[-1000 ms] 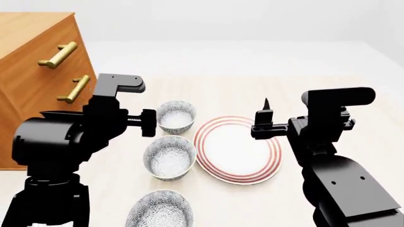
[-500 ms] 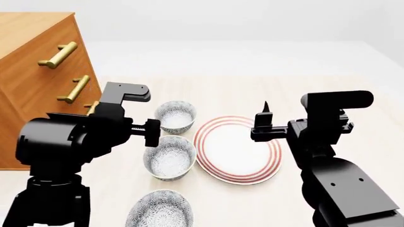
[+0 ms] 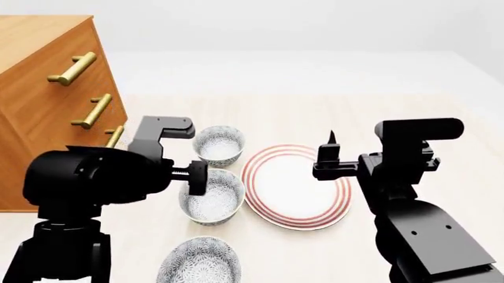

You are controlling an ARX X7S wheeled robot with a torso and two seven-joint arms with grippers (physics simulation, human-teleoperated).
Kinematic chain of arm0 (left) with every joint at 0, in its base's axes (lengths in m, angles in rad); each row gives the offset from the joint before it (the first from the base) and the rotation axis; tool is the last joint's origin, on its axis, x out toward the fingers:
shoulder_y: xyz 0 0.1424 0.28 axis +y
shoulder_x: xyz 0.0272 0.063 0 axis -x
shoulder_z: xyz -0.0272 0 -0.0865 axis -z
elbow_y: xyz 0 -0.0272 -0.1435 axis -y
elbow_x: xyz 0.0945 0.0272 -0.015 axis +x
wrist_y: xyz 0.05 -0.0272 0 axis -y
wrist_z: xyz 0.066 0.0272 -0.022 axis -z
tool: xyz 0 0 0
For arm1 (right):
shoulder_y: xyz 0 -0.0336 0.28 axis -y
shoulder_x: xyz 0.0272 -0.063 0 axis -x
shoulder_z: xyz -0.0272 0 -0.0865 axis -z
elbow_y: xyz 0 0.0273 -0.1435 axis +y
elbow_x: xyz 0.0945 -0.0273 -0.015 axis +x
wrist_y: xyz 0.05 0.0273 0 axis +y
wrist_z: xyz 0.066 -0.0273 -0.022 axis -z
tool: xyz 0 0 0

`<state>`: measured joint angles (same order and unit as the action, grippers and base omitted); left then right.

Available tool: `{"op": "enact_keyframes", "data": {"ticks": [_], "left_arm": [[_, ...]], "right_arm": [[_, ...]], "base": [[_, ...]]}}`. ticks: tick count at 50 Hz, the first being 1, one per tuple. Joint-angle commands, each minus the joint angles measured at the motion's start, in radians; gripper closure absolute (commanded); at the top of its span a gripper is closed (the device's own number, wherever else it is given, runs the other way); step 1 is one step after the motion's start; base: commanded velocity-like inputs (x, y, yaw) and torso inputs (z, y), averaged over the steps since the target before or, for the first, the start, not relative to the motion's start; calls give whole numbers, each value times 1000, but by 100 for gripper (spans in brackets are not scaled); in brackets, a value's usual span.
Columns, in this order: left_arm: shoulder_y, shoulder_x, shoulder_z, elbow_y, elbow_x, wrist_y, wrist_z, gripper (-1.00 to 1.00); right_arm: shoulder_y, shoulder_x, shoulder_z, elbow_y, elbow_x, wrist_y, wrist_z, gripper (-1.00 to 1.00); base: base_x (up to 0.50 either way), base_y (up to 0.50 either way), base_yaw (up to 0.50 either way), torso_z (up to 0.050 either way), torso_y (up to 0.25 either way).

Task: Stack the bowl in the middle on the bowl at the back.

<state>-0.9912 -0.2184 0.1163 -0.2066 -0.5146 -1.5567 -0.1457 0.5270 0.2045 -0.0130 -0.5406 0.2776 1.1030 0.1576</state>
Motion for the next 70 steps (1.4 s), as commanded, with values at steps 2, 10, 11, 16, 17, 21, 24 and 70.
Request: {"op": "enact_keyframes", "data": {"ticks": [2, 10, 11, 16, 17, 21, 24, 70], "left_arm": [[11, -5, 5, -39, -76, 13, -69, -100], [14, -8, 13, -54, -81, 28, -90, -100], [14, -8, 15, -56, -81, 31, -91, -100], [18, -6, 23, -73, -82, 43, -98, -100], [19, -5, 25, -76, -83, 45, -99, -100], [24, -1, 24, -85, -85, 49, -107, -100], [28, 3, 22, -85, -89, 48, -114, -100], [40, 24, 43, -147, -120, 67, -170, -100]], "right_arm": [[-9, 2, 2, 4, 6, -1, 8, -100], [-12, 2, 4, 6, 12, -3, 9, -100], [-13, 1, 4, 8, 13, -6, 9, -100], [-16, 0, 3, 18, 14, -16, 9, -100], [-17, 0, 3, 19, 15, -17, 10, -100], [-22, 1, 4, 21, 18, -21, 10, -100], [-24, 1, 5, 20, 20, -23, 10, -100], [-44, 11, 10, 32, 42, -46, 28, -100]], "base": [[0, 0, 0, 0, 0], [0, 0, 0, 0, 0], [0, 0, 0, 0, 0], [0, 0, 0, 0, 0], [0, 0, 0, 0, 0], [0, 0, 0, 0, 0], [0, 0, 0, 0, 0], [0, 0, 0, 0, 0]]}}
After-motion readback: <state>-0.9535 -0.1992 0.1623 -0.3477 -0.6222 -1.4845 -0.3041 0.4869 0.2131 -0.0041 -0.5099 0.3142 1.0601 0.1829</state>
